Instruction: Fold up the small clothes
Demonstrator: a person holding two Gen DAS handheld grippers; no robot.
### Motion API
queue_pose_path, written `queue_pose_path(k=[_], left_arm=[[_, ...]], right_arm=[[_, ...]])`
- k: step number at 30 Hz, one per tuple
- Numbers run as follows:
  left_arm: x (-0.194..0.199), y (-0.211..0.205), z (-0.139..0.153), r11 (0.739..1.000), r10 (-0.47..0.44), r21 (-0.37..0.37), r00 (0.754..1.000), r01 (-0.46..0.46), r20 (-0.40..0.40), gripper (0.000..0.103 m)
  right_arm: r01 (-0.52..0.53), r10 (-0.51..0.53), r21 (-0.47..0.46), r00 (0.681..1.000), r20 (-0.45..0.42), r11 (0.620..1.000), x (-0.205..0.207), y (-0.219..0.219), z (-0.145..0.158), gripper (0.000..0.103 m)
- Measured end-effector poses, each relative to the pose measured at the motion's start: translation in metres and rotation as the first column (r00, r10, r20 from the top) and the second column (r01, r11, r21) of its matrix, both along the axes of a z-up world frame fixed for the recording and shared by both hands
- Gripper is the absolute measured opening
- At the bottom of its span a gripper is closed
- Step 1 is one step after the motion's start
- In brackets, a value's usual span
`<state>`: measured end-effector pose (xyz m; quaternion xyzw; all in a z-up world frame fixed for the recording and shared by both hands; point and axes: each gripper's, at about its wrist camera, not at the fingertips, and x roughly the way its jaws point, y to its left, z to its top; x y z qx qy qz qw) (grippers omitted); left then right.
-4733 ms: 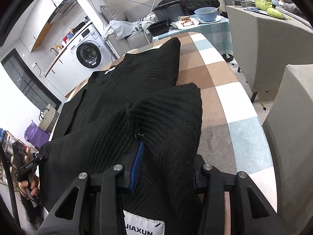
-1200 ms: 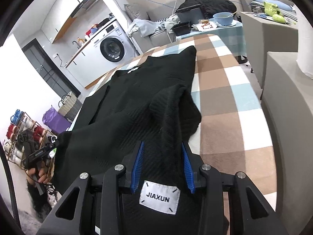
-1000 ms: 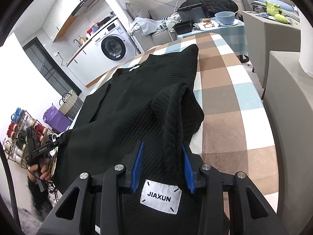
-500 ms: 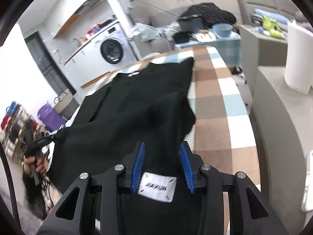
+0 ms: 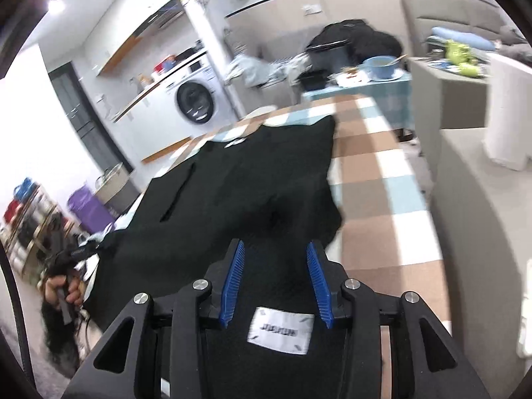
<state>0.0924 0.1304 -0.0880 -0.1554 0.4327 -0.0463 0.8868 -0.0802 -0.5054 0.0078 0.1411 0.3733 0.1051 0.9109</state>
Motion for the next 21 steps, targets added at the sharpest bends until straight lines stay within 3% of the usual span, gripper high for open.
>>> queue_pose_path(k=[9,21], left_arm=[[0.002,-0.002,-0.001,1.0,0.009,-0.001,1.0,-0.009,-0.009,0.02],[-0.002,-0.004,-0.001,0.999,0.014,0.041,1.0,-0.013,-0.019,0.02]], right_arm=[[-0.136,0.139,0.04,0.988,-0.067,0.99,0.023,0.03,-0.025,0.041],[-0.055,0.056,0.028,0.998,-0.041,0.998,0.014,0.0,-0.018,0.045]])
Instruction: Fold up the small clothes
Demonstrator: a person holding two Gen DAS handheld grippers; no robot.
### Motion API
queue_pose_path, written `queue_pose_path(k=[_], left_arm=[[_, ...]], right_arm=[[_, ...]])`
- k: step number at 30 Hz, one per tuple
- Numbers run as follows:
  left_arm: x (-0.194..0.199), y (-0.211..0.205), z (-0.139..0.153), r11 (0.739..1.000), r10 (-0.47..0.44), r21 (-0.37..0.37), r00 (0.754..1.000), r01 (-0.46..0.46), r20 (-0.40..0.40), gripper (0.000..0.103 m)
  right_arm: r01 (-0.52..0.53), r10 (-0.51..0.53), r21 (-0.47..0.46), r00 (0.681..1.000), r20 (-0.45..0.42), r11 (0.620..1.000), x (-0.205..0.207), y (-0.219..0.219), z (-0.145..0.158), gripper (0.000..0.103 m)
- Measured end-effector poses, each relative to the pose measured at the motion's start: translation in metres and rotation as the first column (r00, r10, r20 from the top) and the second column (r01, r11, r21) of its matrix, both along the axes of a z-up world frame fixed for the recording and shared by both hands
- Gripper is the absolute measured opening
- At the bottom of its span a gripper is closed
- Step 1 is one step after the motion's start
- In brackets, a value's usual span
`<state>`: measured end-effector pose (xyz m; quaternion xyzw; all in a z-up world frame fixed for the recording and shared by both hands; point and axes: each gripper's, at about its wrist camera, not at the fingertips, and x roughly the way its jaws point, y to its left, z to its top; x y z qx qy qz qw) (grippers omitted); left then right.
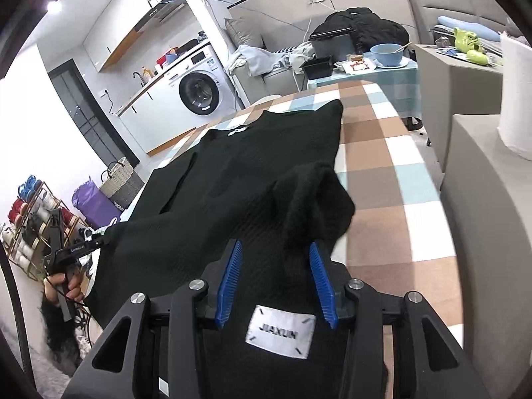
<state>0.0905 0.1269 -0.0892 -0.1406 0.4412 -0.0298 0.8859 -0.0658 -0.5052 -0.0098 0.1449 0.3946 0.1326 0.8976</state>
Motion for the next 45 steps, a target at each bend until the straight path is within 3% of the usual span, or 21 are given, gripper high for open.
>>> queue_pose_path(k=[5,10,14,24,25,28,30,33,38,41,45], left_arm=[[-0.001,0.0,-0.001,1.0,0.012,-0.005,1.0,-0.012,-0.007,0.02],[-0.001,0.0,0.0,1.0,0.006,-0.001,1.0,-0.006,-0.007,0.02],[0.001,0.001,-0.003,1.0,0.011,-0.006,1.0,-0.011,-0.013,0.02],[0.0,0.006,-0.004,0.999,0.034,-0.007,0.999,-0.034,0.007,0.02],[0.0,0.007,-0.003,0.999,0.045,0.0,0.999,-0.045,0.025,0.019],[-0.003,0.007,0.003,0.998,0.054,0.01,0.996,-0.055,0.073,0.006],[-0.005,0.005,0.009,0.999,0.046,0.021,0.994,-0.049,0.1,0.005],[-0.009,0.004,0.021,0.999,0.034,0.015,0.989,-0.036,0.141,0.004],[-0.007,0.009,0.04,0.999,0.02,-0.043,0.982,-0.012,0.186,0.004],[0.009,0.014,0.046,0.999,0.013,-0.037,0.98,-0.006,0.198,0.004],[0.045,0.026,0.034,0.999,0.025,-0.027,0.989,-0.021,0.146,0.004]], right_arm=[[-0.031,0.03,-0.016,0.999,-0.035,0.999,0.006,0.011,-0.01,0.045],[-0.056,0.056,0.013,0.998,-0.012,0.998,-0.003,0.015,-0.005,0.045],[-0.074,0.073,-0.005,0.997,-0.037,0.997,0.001,0.019,-0.013,0.051],[0.098,-0.102,-0.058,0.992,-0.07,0.994,0.025,-0.012,-0.029,0.051],[0.11,-0.113,-0.054,0.991,-0.066,0.992,0.026,-0.014,-0.03,0.05],[0.113,-0.115,-0.055,0.993,-0.031,0.992,0.029,-0.016,-0.028,0.021],[0.091,-0.091,-0.04,0.996,-0.002,0.995,0.029,-0.014,-0.023,0.009],[0.087,-0.085,-0.015,0.994,0.065,0.996,0.024,-0.012,-0.009,0.007],[0.097,-0.112,0.106,0.984,0.139,0.99,0.027,-0.022,0.021,0.006],[0.134,-0.149,0.114,0.98,0.134,0.984,0.044,-0.024,0.032,0.006],[0.195,-0.196,0.024,0.98,0.045,0.981,0.078,-0.022,0.023,0.006]])
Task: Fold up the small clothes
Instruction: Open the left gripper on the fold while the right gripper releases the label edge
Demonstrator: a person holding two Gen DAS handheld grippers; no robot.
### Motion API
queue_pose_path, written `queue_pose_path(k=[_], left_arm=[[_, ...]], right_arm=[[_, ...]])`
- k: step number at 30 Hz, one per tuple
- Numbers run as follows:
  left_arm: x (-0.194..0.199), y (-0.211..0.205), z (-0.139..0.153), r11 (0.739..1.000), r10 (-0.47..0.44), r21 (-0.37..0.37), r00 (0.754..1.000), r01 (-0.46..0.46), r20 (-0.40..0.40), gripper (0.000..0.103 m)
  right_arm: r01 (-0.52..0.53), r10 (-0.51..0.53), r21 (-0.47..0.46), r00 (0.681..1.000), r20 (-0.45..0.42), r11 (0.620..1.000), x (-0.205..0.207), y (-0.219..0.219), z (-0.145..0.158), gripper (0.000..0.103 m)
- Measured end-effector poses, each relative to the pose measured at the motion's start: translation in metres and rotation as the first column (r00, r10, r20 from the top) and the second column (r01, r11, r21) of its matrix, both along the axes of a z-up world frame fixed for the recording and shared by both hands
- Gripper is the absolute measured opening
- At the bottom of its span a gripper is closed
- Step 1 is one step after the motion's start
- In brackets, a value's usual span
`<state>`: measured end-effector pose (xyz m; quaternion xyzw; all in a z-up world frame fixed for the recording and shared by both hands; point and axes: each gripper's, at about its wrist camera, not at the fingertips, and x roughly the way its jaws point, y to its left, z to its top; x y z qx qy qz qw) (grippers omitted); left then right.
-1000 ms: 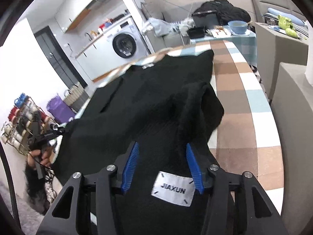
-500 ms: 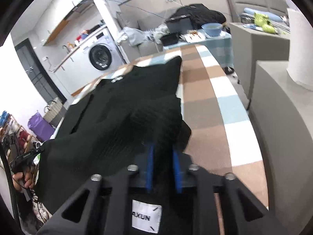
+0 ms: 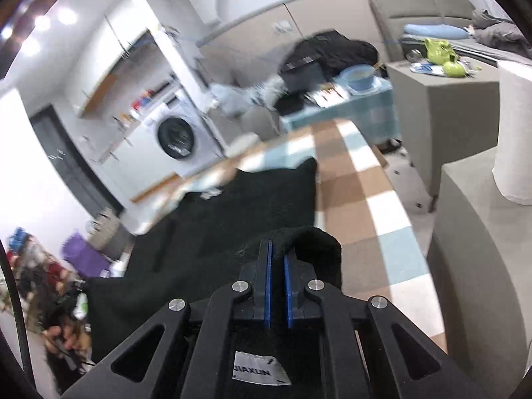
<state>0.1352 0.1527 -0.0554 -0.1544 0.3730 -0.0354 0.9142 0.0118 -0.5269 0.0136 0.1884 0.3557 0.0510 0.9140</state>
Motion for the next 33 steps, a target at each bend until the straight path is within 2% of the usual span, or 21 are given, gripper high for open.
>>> queue_pose_path(k=[3,6,7,8,9,11,12,14,17,20,24,33], left_arm=[[0.015,0.009,-0.016,0.998,0.057,0.027,0.996,-0.055,-0.072,0.001],[0.012,0.017,-0.027,0.998,0.053,-0.033,0.992,-0.057,-0.119,0.002],[0.009,0.019,-0.029,0.997,0.039,-0.06,0.992,-0.047,-0.117,0.004],[0.004,0.019,-0.029,0.996,0.034,-0.075,0.993,-0.043,-0.114,0.009],[0.0,0.02,-0.03,0.996,0.035,-0.078,0.993,-0.044,-0.112,0.012],[-0.011,0.02,-0.029,0.994,0.04,-0.095,0.994,-0.05,-0.106,0.029],[-0.015,0.02,-0.029,0.993,0.045,-0.105,0.994,-0.056,-0.104,0.034],[-0.024,0.019,-0.028,0.988,0.046,-0.14,0.994,-0.06,-0.102,0.05],[-0.038,0.011,-0.025,0.986,-0.006,-0.165,0.996,-0.009,-0.092,0.054],[-0.05,-0.006,-0.02,0.992,-0.065,-0.117,0.994,0.055,-0.087,0.063],[-0.06,-0.027,-0.017,0.988,-0.141,-0.073,0.987,0.136,-0.078,0.066],[-0.034,-0.035,-0.032,0.989,-0.114,-0.112,0.985,0.1,-0.131,0.067]], right_arm=[[0.019,-0.024,-0.053,0.995,-0.093,0.998,0.019,0.001,-0.019,0.007],[0.031,-0.04,-0.06,0.988,-0.15,0.998,0.023,-0.006,-0.036,0.025],[0.039,-0.047,-0.056,0.986,-0.158,0.998,0.02,-0.01,-0.04,0.043],[0.045,-0.052,-0.048,0.986,-0.157,0.998,0.017,-0.015,-0.043,0.05],[0.043,-0.047,-0.032,0.988,-0.149,0.999,0.013,-0.02,-0.045,0.053],[0.019,-0.018,0.005,0.988,-0.155,1.0,0.008,-0.026,-0.051,0.053],[0.001,0.004,0.028,0.987,-0.163,1.0,0.007,-0.029,-0.054,0.053],[-0.036,0.046,0.062,0.984,-0.169,0.997,0.007,-0.03,-0.058,0.053],[-0.093,0.106,0.079,0.98,-0.167,0.992,0.006,-0.022,-0.06,0.053],[-0.117,0.123,0.041,0.98,-0.158,0.992,0.005,-0.013,-0.058,0.055],[-0.122,0.129,0.054,0.98,-0.154,0.991,0.008,-0.014,-0.058,0.056],[-0.118,0.121,0.029,0.98,-0.157,0.993,0.017,-0.009,-0.064,0.056]])
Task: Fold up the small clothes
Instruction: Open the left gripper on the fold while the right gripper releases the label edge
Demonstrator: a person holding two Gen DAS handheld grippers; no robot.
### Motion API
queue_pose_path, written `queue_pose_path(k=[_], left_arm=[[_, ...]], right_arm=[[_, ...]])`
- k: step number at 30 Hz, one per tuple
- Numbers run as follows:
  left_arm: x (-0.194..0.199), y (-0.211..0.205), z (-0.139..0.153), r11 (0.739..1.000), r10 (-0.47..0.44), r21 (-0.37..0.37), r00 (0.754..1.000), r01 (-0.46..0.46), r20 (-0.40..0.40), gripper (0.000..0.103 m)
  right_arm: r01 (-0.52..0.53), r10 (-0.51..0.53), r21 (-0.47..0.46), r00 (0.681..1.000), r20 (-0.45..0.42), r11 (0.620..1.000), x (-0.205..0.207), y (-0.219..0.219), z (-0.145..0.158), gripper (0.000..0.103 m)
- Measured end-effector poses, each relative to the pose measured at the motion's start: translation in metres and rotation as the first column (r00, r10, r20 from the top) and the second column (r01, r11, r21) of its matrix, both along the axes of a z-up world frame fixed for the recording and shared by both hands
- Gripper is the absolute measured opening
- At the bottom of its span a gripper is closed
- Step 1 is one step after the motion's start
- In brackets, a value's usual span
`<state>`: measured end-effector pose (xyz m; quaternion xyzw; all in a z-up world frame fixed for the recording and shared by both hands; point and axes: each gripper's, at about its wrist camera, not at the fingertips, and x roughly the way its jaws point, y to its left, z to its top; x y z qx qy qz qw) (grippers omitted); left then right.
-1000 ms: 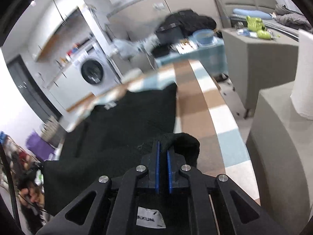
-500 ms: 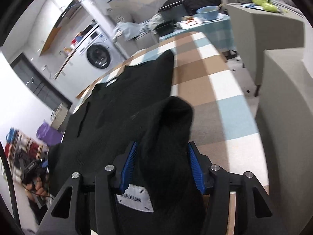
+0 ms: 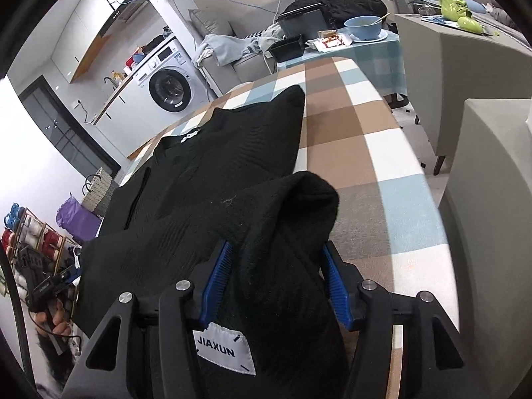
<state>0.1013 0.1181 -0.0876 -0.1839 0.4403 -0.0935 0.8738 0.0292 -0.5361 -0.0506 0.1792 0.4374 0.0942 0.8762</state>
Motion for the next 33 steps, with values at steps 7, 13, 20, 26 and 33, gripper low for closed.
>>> queue_pose_path(k=[7,13,20,26,33], left_arm=[[0.013,0.001,-0.001,1.0,0.009,0.011,1.0,-0.009,0.009,0.067],[0.018,0.005,-0.001,1.0,0.013,0.025,1.0,-0.013,0.007,0.067],[0.024,0.001,-0.004,0.999,0.009,0.045,1.0,-0.009,0.002,0.067],[0.022,0.001,-0.006,0.999,0.014,0.049,1.0,-0.015,0.005,0.067],[0.026,-0.002,-0.008,0.995,0.022,0.096,1.0,-0.024,0.016,0.03]], right_arm=[[-0.062,0.062,-0.014,0.998,-0.002,0.998,-0.008,0.015,0.0,0.048],[-0.116,0.116,-0.008,0.993,-0.007,0.993,-0.031,0.029,0.005,0.043],[-0.018,0.018,0.014,1.0,-0.015,1.0,-0.017,0.007,0.0,0.043],[-0.014,0.014,0.014,1.0,-0.011,1.0,0.003,0.009,-0.005,0.043],[-0.016,0.016,0.069,1.0,-0.003,0.997,0.014,0.009,-0.007,0.029]])
